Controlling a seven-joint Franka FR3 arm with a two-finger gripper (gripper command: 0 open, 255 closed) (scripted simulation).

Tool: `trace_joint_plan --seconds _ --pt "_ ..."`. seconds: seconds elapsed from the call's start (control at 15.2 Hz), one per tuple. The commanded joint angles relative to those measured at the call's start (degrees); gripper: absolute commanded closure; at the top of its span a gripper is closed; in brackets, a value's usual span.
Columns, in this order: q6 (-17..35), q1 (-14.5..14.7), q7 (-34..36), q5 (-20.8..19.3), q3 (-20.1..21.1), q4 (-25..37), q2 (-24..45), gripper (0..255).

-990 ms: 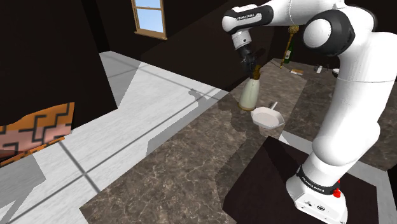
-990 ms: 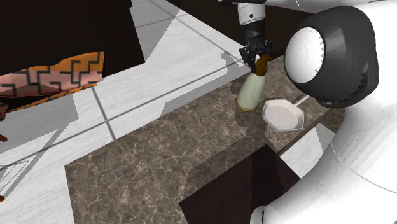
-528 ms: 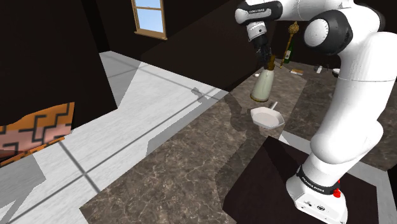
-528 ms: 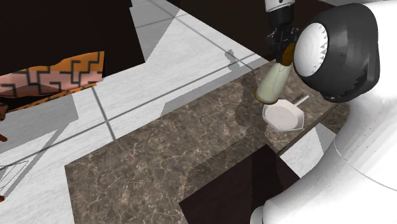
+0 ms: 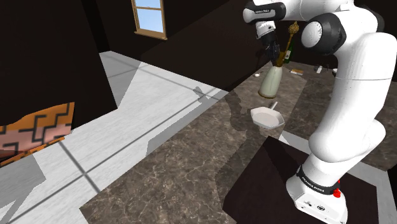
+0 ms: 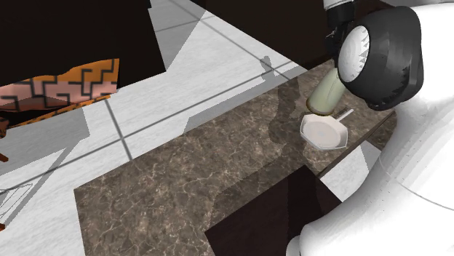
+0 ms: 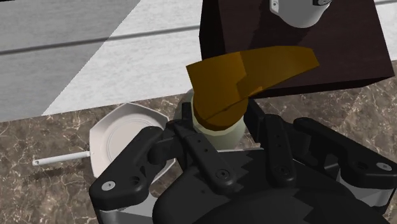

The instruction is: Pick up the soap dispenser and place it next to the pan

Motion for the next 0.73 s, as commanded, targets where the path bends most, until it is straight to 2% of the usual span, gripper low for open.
trace_joint_plan --seconds 0.0,0.66 --pt "1.5 -0.1 0.3 0.1 0.0 -1.7 -0.2 255" --pt "8.9 -0.2 2.6 0.7 0.2 -9.9 -0.6 255"
